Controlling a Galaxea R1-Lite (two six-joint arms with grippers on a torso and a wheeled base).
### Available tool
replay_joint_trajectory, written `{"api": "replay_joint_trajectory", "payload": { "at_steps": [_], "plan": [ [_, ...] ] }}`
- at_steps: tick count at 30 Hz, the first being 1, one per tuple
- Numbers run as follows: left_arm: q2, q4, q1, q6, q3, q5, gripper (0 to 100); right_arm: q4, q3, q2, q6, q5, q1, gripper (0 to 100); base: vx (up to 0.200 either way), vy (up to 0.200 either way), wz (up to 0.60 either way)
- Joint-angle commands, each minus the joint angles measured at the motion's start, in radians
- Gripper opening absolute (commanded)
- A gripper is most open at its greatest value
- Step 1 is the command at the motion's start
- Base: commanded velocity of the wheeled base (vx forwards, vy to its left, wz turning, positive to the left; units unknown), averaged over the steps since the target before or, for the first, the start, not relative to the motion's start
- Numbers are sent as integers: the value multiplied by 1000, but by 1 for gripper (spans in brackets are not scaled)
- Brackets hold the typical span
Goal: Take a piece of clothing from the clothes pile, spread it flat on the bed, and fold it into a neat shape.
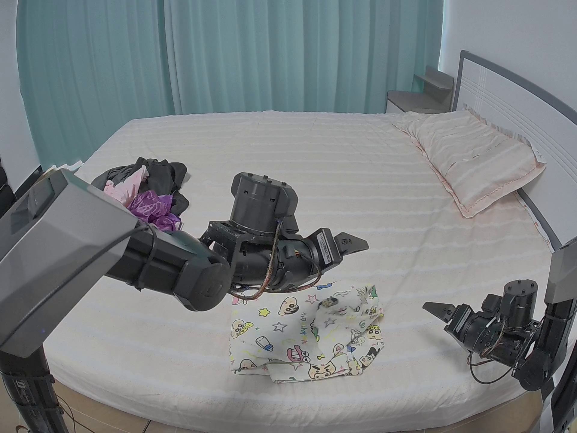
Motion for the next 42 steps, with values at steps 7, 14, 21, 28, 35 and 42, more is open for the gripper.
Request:
{"api": "replay_joint_trajectory", "payload": {
  "at_steps": [7, 14, 21, 28, 35, 42],
  "plan": [
    [-100, -8, 78, -124, 196, 58, 100, -10, 16, 2, 0, 2, -1, 100, 0, 0, 0],
    [-275, -95, 171, -213, 480, 52, 100, -10, 18, 3, 0, 0, 2, 100, 0, 0, 0],
    [-401, -146, 205, -286, 639, 47, 100, -10, 18, 9, 0, -13, 11, 100, 0, 0, 0],
    [-398, -153, 208, -382, 678, 47, 100, -10, 18, 26, 0, -20, 18, 100, 0, 0, 0],
    [-378, -225, 207, -385, 717, 44, 100, -12, 18, 37, -1, -21, 28, 100, 0, 0, 0],
    [-364, -242, 208, -406, 716, 19, 100, -12, 18, 43, -1, -41, 32, 100, -171, 0, 0]
  ]
}}
